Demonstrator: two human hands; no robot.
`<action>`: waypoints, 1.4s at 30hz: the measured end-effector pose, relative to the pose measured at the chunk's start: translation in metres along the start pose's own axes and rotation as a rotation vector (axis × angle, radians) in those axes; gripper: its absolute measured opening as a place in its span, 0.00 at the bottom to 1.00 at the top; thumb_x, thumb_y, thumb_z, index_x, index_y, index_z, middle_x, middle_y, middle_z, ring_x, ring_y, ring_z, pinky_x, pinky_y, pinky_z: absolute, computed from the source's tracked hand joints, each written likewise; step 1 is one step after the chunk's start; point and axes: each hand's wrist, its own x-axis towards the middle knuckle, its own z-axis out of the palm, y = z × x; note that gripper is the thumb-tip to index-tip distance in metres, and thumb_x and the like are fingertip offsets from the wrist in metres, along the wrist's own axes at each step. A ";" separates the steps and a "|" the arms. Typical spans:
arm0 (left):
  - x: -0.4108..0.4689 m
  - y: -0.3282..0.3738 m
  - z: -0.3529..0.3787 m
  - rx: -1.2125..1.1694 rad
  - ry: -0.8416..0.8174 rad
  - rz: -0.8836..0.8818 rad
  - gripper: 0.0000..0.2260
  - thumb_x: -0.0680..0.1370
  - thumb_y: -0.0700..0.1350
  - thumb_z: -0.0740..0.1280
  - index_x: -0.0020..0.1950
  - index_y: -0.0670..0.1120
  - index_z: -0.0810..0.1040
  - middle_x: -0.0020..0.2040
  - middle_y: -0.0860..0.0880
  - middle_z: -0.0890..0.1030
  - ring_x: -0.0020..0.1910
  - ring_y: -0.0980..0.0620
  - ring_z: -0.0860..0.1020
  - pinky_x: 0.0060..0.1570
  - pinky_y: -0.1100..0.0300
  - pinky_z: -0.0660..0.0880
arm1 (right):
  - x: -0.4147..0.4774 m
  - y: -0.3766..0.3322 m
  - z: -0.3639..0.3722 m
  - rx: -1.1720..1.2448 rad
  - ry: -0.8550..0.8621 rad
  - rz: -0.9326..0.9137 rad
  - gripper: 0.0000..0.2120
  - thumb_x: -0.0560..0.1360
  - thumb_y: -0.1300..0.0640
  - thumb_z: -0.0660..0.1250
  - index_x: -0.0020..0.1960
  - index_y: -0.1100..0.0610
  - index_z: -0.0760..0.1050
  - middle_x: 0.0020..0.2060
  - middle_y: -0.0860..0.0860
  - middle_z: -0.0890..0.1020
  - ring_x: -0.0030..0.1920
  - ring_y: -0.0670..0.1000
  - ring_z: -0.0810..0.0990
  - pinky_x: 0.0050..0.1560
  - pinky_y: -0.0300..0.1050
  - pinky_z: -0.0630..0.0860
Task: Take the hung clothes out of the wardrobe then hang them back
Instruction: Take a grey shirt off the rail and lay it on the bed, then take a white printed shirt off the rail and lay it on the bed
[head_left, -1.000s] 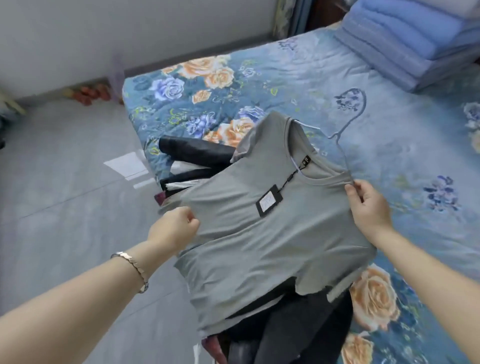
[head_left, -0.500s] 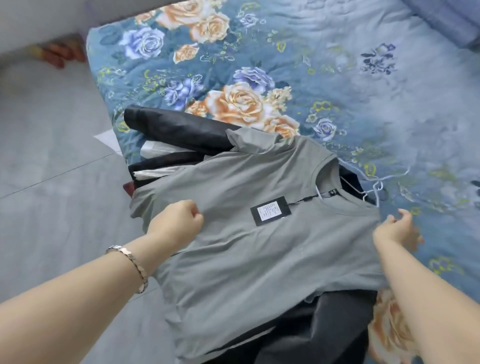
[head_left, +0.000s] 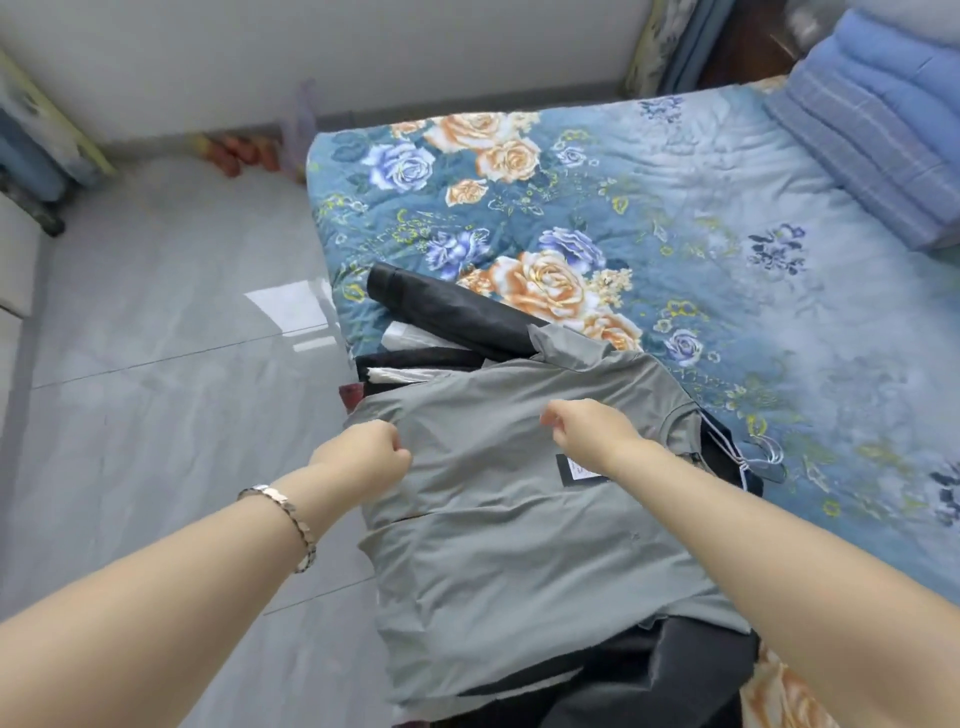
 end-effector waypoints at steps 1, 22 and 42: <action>-0.011 -0.013 -0.010 0.014 -0.018 -0.003 0.08 0.77 0.45 0.57 0.44 0.47 0.75 0.46 0.48 0.78 0.46 0.46 0.76 0.41 0.60 0.68 | -0.004 -0.029 -0.008 -0.111 -0.063 -0.042 0.16 0.79 0.59 0.54 0.64 0.52 0.71 0.62 0.53 0.76 0.61 0.56 0.74 0.56 0.46 0.70; -0.476 -0.502 -0.147 -0.253 0.682 -0.798 0.07 0.78 0.46 0.56 0.49 0.49 0.74 0.54 0.47 0.79 0.53 0.44 0.76 0.46 0.60 0.68 | -0.302 -0.741 0.048 -0.690 -0.075 -1.161 0.15 0.78 0.57 0.57 0.62 0.60 0.74 0.60 0.57 0.77 0.60 0.58 0.76 0.57 0.47 0.72; -0.850 -0.622 -0.155 -0.355 1.133 -1.810 0.08 0.77 0.43 0.56 0.50 0.47 0.73 0.45 0.51 0.76 0.44 0.48 0.74 0.38 0.61 0.67 | -0.644 -1.060 0.104 -0.227 -0.176 -2.123 0.16 0.78 0.61 0.56 0.32 0.51 0.63 0.37 0.51 0.72 0.42 0.53 0.71 0.44 0.42 0.68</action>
